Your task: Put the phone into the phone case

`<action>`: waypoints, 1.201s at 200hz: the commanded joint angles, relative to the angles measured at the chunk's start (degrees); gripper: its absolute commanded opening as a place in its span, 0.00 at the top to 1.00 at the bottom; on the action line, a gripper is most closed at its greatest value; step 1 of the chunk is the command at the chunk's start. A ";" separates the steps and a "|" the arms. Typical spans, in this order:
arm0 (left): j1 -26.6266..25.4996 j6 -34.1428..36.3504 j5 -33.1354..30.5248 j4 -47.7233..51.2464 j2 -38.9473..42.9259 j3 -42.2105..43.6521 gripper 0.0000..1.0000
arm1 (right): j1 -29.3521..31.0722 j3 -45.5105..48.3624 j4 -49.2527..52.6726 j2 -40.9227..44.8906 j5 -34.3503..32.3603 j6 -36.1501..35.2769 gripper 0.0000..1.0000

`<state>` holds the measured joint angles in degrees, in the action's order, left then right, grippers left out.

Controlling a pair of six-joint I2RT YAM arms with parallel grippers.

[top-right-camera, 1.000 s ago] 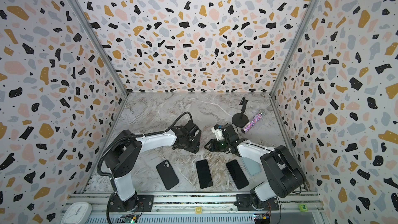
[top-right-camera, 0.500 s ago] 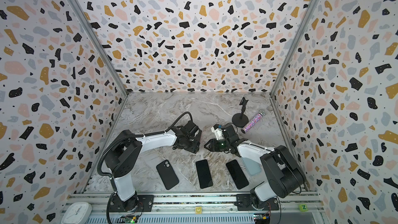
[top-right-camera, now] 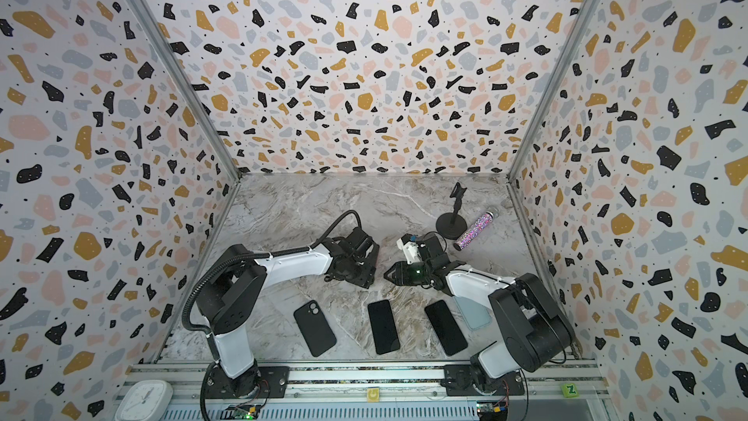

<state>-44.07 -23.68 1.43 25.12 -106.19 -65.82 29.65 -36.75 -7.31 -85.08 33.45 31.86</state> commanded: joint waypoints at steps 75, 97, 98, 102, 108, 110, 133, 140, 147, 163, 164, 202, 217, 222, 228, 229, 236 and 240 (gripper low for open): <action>4.15 -1.67 7.21 -4.80 6.91 6.63 0.09 | 1.80 -6.09 1.85 -5.18 -1.23 0.14 0.63; 5.82 -2.13 9.37 -6.99 8.08 8.40 0.09 | 1.73 -8.04 1.01 -8.22 -1.55 0.39 0.63; 5.92 -2.14 9.46 -7.09 8.09 8.42 0.10 | 1.69 -8.19 1.00 -8.42 -1.59 0.40 0.63; 6.32 -2.28 9.97 -7.46 8.25 8.69 0.10 | 1.72 -8.61 0.91 -9.14 -1.63 0.40 0.63; 6.95 -2.42 10.74 -8.03 8.33 8.97 0.11 | 1.67 -9.45 0.88 -10.08 -1.62 0.32 0.63; 7.20 -2.42 10.99 -8.17 8.36 9.03 0.11 | 1.65 -9.69 0.87 -10.45 -1.63 0.31 0.63; 9.45 -2.73 13.94 -10.24 8.20 9.88 0.14 | 1.65 -12.15 0.20 -14.21 -1.90 0.31 0.63; 9.90 -2.77 14.48 -10.53 8.03 10.15 0.16 | 1.66 -12.86 0.19 -15.32 -1.87 0.25 0.63; 10.26 -2.78 14.55 -10.47 7.72 10.23 0.18 | 1.70 -13.57 0.19 -16.40 -1.83 0.23 0.63; 10.92 -2.58 14.72 -10.20 6.99 10.83 0.23 | 1.65 -15.13 0.54 -18.43 -2.04 -0.12 0.64; 10.93 -2.54 14.73 -10.24 6.98 10.90 0.23 | 1.69 -15.20 0.54 -18.49 -2.06 -0.17 0.65; 11.23 -2.44 14.99 -10.62 5.98 12.22 0.32 | 2.86 -16.33 0.78 -21.18 -2.64 0.03 0.69; 11.29 -2.32 15.19 -11.00 5.27 12.47 0.36 | 3.48 -16.35 0.84 -22.48 -2.95 0.12 0.72; 11.29 -2.25 15.27 -11.04 5.08 12.62 0.37 | 3.49 -16.13 0.70 -23.03 -3.04 0.20 0.73; 11.29 -2.25 15.46 -11.27 4.80 12.80 0.38 | 3.66 -15.90 0.55 -23.57 -3.03 0.39 0.75; 11.29 -2.25 15.49 -11.25 4.78 12.90 0.38 | 3.66 -15.90 0.55 -23.74 -2.99 0.44 0.75; 11.29 -2.25 15.61 -11.49 4.52 13.07 0.39 | 3.83 -15.43 0.14 -24.43 -2.94 0.56 0.77; 11.29 -2.17 15.63 -11.73 4.38 13.23 0.40 | 3.84 -15.05 -0.17 -24.69 -2.95 0.68 0.78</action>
<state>-32.99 -26.22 15.79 13.61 -99.61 -54.65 32.69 -52.73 -9.39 -107.09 31.86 32.27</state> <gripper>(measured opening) 0.614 0.243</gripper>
